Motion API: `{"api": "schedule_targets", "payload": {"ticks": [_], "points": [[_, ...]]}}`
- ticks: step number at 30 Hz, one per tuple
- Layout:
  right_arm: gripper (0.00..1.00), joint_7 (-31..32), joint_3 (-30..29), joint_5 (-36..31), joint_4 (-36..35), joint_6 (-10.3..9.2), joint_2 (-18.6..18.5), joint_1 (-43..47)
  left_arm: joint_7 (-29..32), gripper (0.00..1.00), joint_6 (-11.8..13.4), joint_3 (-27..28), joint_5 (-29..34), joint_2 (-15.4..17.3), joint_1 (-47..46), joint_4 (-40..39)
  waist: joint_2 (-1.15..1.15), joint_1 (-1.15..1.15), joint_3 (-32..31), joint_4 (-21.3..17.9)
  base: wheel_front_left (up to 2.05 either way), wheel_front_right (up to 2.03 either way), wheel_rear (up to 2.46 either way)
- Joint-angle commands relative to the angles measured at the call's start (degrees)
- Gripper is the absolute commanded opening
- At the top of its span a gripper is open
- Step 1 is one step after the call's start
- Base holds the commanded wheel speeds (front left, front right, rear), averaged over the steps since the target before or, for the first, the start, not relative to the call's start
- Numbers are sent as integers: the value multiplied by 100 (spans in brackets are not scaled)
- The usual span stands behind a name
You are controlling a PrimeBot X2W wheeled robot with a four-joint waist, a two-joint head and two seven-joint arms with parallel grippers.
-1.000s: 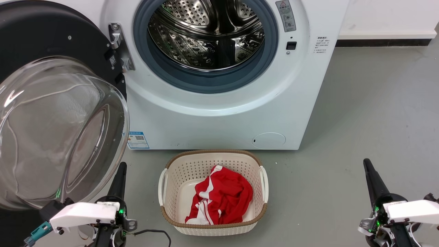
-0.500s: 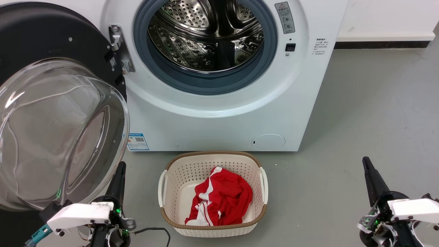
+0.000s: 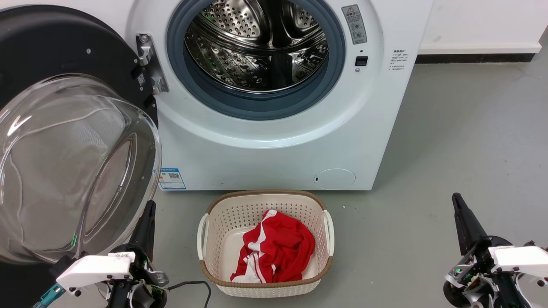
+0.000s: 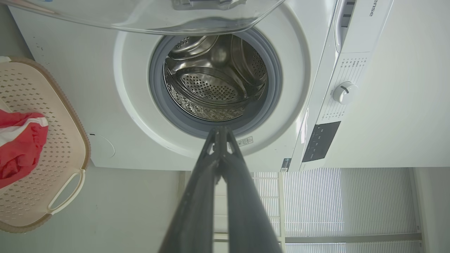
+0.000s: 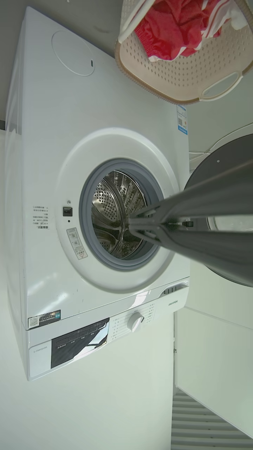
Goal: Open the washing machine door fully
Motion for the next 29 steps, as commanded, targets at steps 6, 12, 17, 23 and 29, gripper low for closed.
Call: {"api": "schedule_targets", "payload": {"ticks": [6, 12, 17, 23, 29], "points": [[0, 30, -20, 8, 11, -2, 17, -78, 17, 0, -20, 21, -15, -9, 33, -26, 0, 0, 0, 0, 0, 0, 0], [0, 43, -32, -7, 12, -2, 24, -79, 17, 0, -20, 21, -15, -9, 33, -26, 0, 0, 0, 0, 0, 0, 0], [0, 50, -42, -15, 13, -2, 31, -80, 16, 0, -20, 21, -15, -8, 33, -26, 0, 0, 0, 0, 0, 0, 0], [0, 53, -53, -22, 13, -2, 37, -82, 16, 0, -20, 20, -16, -8, 33, -26, 0, 0, 0, 0, 0, 0, 0], [0, 62, -61, -23, 13, -2, 43, -83, 16, 0, -20, 20, -17, -8, 33, -26, 0, 0, 0, 0, 0, 0, 0]]}}
